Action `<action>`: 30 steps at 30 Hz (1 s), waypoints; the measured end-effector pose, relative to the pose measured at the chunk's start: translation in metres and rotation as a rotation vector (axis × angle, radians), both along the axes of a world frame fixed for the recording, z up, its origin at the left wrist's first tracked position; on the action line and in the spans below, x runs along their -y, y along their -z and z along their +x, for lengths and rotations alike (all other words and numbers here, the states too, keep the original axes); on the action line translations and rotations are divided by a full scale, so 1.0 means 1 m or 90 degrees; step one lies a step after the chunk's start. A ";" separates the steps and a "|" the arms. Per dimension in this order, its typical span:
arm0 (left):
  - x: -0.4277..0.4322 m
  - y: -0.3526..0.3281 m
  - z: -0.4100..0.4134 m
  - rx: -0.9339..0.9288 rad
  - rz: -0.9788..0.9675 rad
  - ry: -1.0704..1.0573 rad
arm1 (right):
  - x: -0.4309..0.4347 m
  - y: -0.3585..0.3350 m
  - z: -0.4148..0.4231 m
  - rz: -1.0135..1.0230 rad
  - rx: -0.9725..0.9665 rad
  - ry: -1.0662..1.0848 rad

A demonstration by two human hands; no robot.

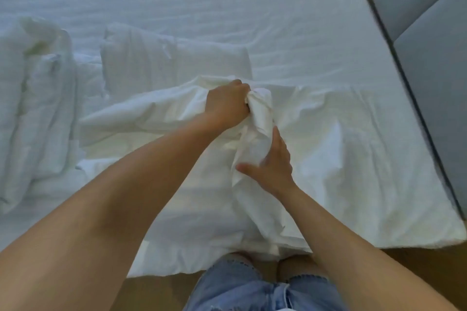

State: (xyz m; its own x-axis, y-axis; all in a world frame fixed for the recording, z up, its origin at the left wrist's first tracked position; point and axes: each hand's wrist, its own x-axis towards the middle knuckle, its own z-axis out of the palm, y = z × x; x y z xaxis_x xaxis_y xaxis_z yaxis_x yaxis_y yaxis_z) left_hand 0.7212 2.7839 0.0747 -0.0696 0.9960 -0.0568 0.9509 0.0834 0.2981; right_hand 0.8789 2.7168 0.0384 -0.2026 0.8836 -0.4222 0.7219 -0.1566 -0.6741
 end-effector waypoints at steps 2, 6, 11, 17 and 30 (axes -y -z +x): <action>-0.019 -0.009 -0.001 0.044 0.004 -0.046 | -0.006 0.009 0.002 0.000 -0.027 0.064; -0.056 -0.032 -0.010 0.098 0.008 -0.151 | -0.069 0.002 0.007 0.120 0.019 0.071; -0.116 -0.059 -0.037 0.147 0.010 -0.281 | -0.190 -0.044 0.008 0.277 0.193 -0.087; -0.179 -0.067 -0.071 0.076 0.033 -0.429 | -0.317 -0.091 -0.048 0.480 0.309 -0.300; -0.186 0.119 -0.040 -0.053 -0.209 -0.189 | -0.304 0.120 -0.096 0.279 0.260 -0.273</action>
